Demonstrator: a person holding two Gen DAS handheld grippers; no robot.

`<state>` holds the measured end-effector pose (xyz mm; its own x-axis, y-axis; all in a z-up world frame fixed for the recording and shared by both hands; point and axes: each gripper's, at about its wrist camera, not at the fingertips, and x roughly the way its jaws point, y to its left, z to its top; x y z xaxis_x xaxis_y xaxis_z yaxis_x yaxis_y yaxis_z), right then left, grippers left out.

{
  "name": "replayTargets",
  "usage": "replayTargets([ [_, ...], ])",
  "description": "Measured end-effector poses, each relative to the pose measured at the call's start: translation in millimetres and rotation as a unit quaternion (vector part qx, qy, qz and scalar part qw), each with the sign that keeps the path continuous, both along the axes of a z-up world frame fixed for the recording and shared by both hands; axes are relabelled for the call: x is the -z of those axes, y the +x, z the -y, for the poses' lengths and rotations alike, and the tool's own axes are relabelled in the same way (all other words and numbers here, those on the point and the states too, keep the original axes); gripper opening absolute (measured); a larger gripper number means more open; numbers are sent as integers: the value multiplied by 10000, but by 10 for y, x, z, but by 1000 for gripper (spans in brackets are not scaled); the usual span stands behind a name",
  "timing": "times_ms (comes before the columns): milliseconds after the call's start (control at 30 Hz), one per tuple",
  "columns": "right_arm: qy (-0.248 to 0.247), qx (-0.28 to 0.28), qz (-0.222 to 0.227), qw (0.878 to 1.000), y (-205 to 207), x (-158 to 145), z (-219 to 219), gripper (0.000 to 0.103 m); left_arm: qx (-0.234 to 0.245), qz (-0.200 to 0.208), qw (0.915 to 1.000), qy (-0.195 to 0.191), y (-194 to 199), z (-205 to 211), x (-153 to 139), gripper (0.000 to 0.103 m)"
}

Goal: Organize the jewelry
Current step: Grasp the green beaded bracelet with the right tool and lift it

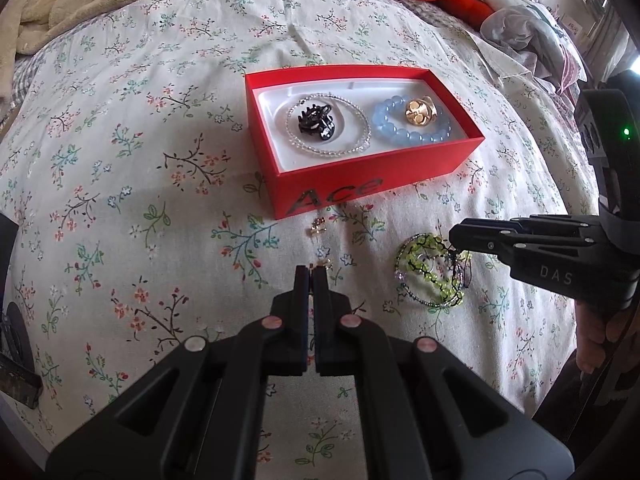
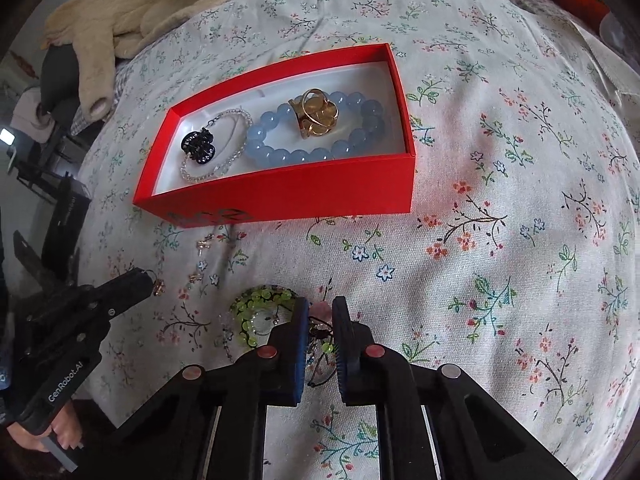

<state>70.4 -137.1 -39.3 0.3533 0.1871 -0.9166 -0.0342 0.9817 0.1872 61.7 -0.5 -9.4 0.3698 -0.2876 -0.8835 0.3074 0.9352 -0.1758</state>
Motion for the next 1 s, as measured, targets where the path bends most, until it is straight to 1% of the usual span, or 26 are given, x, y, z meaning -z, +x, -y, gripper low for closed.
replayTargets([
  [333,162,-169,365,9991,-158,-275,-33,12,-13,95,9999,-109,3,-11,-104,2],
  [600,337,-197,586,9975,-229,-460,-20,12,-27,223,9995,-219,23,-7,-223,2],
  [800,504,-223,857,9948,-267,-633,-3,12,-40,300,9991,-300,42,3,-283,2],
  [1000,654,-303,1159,9906,-308,-788,-12,12,-47,308,9990,-307,50,5,-282,2],
])
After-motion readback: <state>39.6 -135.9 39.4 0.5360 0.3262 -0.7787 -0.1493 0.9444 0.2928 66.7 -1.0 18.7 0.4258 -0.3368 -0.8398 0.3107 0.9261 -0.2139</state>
